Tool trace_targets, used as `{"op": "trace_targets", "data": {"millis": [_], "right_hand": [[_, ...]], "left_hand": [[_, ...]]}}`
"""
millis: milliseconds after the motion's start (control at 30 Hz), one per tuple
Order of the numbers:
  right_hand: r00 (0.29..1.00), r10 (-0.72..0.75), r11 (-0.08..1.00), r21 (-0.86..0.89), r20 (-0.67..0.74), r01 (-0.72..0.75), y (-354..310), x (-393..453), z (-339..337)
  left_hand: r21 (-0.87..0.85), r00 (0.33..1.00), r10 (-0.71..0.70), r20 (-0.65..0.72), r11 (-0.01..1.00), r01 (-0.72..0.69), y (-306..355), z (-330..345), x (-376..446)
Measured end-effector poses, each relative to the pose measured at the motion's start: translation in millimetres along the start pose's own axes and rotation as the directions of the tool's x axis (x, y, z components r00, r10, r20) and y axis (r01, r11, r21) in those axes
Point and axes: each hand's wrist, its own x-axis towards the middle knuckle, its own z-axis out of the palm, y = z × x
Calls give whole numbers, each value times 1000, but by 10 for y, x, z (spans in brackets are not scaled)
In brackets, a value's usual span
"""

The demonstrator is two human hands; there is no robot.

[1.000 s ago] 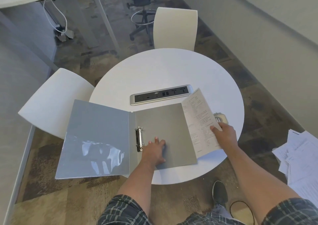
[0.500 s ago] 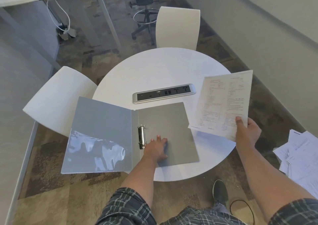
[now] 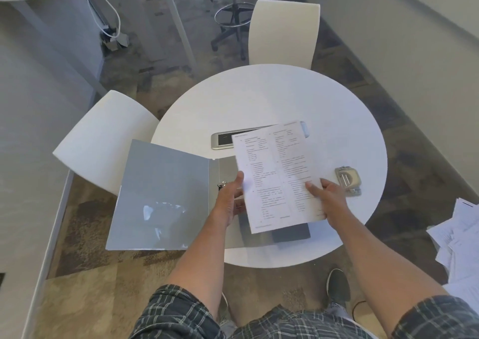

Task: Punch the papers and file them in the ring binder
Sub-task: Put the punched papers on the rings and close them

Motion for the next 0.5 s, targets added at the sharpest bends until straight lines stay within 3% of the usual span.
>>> {"op": "trace_targets", "data": {"millis": [267,500], "right_hand": [[968,80,980,-194,238,-34,25,57,353],[989,83,955,-292,118,-45,-74,191,555]], "left_hand": [[-41,993,122,-3,992,-122,-64,-223,57],[8,998,53,-33,999,-53,-132,-440,43]]}}
